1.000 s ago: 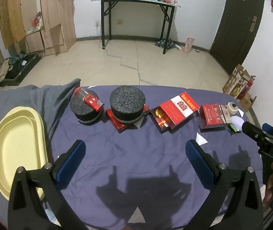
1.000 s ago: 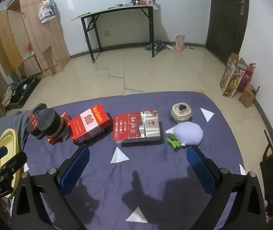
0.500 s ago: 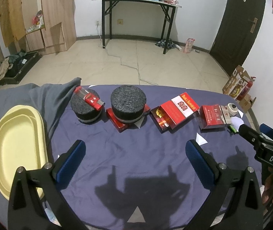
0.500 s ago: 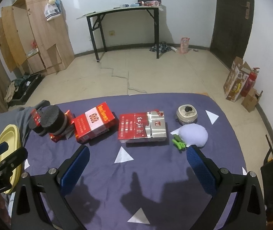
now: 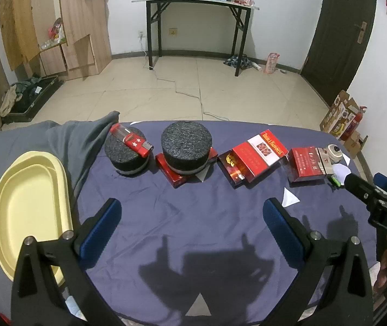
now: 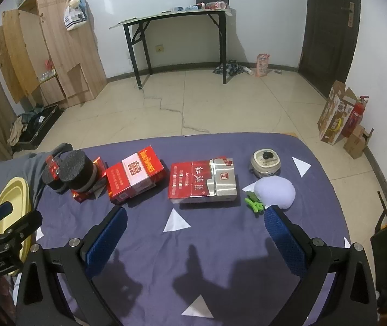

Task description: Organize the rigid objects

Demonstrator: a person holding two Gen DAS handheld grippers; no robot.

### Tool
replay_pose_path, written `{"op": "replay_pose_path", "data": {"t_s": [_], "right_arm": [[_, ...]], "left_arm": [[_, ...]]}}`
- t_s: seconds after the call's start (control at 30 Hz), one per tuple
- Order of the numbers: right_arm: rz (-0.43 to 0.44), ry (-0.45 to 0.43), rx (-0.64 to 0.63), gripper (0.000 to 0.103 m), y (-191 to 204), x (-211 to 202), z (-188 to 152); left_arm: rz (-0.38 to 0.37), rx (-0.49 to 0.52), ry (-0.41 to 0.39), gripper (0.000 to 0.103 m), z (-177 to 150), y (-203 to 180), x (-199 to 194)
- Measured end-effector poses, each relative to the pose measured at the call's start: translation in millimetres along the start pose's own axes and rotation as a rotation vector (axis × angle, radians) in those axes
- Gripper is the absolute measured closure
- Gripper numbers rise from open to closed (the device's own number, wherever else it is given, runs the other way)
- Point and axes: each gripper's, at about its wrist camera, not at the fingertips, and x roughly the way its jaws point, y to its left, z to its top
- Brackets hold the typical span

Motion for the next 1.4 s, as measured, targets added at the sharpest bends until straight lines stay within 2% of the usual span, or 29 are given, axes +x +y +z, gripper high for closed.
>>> {"op": "replay_pose_path", "data": {"t_s": [0.3, 1.4], "right_arm": [[0.0, 0.004, -0.011, 0.001, 2.8, 1.7, 0.2], [0.007, 0.018, -0.031, 0.001, 9.5, 6.6, -2.3]], "left_arm": [[-0.013, -0.041, 0.031, 0.0, 0.6, 6.2, 4.2], [-0.008, -0.028, 0.034, 0.0, -0.2, 4.6, 2.9]]}}
